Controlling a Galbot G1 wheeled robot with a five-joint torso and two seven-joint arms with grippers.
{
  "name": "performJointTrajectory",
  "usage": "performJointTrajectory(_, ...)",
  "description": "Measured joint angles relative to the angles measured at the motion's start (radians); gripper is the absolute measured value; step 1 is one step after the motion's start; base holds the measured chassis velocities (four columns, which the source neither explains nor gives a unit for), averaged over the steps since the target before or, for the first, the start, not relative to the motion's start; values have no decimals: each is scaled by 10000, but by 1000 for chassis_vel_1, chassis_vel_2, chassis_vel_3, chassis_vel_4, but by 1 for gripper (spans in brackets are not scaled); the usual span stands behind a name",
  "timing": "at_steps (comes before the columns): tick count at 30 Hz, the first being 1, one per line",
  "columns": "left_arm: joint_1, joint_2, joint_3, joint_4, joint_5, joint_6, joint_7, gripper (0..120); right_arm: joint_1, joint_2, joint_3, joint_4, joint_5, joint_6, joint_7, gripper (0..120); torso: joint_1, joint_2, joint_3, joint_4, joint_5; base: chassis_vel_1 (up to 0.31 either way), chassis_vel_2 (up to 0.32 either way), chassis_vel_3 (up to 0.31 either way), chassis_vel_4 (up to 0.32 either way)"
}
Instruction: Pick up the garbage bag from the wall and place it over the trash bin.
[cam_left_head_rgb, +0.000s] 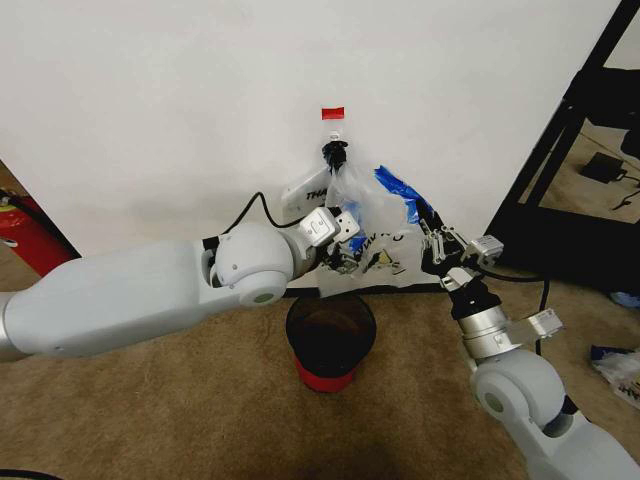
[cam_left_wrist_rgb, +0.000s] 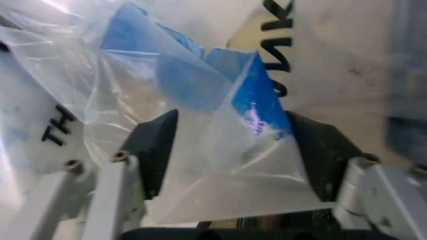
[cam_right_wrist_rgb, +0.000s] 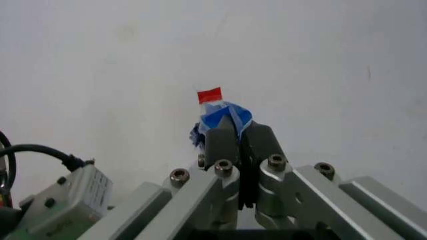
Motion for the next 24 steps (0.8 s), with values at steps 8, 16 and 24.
performJointTrajectory(8, -427, -66, 563, 165, -537, -20, 17, 30, 67, -121, 29, 86, 76, -19, 98, 0, 0, 0, 0, 4, 0, 0, 0, 0, 0)
performJointTrajectory(16, -197, -440, 261, 280, -731, -33, -407, 0, -26, 2, 44, 155, 64, -14, 215, 0, 0, 0, 0, 1, 1, 0, 0, 0, 0)
performJointTrajectory(24, 1841, -93, -1981, -236, -802, -392, -1722, 0, -677, 590, 410, 106, -161, 184, 220, 0, 0, 0, 0, 1, -2, 0, 0, 0, 0)
